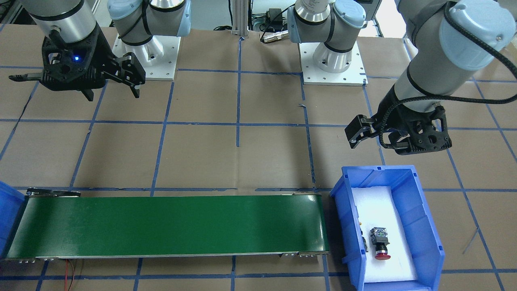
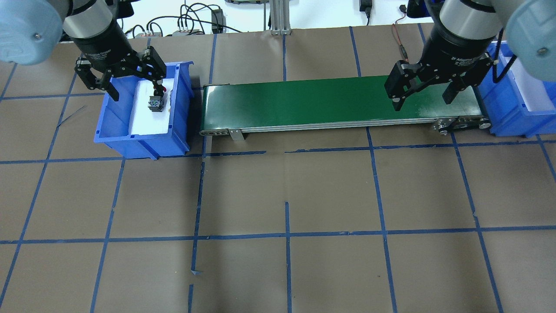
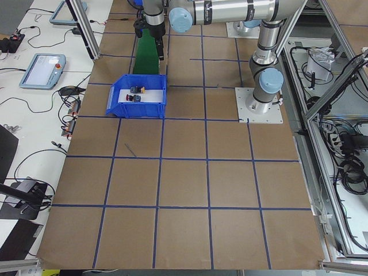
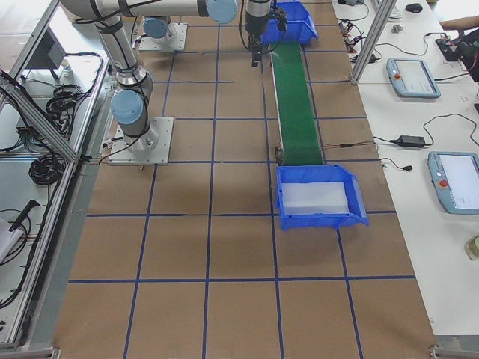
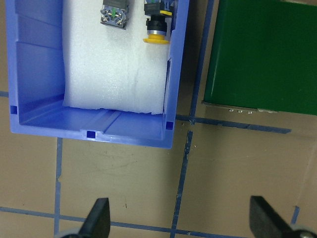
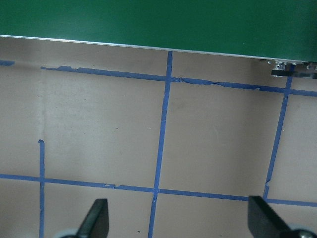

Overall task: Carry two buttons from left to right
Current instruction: 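Move the left gripper over the blue bin toward the red-capped button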

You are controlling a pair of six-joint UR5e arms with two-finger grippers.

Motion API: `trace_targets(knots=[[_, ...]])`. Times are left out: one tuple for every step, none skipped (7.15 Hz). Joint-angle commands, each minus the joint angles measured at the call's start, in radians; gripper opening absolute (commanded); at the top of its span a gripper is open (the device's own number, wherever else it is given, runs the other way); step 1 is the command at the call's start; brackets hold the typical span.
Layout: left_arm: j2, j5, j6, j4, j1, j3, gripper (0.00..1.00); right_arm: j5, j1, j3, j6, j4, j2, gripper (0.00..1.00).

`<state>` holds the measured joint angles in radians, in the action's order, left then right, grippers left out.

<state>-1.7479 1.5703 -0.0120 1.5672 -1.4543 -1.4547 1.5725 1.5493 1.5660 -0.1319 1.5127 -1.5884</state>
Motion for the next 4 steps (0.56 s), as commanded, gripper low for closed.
trace_targets(knots=[[-0.063, -0.031, 0.117, -0.054, 0.093, 0.013, 1.0, 0.001, 0.0, 0.0, 0.0, 0.0, 0.001, 1.0], [-0.12, -0.042, 0.139, -0.121, 0.098, 0.016, 1.0, 0.001, 0.0, 0.0, -0.002, 0.0, 0.001, 1.0], [-0.163, -0.042, 0.148, -0.197, 0.098, 0.02, 1.0, 0.001, 0.0, 0.0, -0.002, 0.0, 0.001, 1.0], [-0.206, -0.039, 0.15, -0.238, 0.1, 0.039, 1.0, 0.001, 0.0, 0.0, -0.002, 0.0, 0.001, 1.0]])
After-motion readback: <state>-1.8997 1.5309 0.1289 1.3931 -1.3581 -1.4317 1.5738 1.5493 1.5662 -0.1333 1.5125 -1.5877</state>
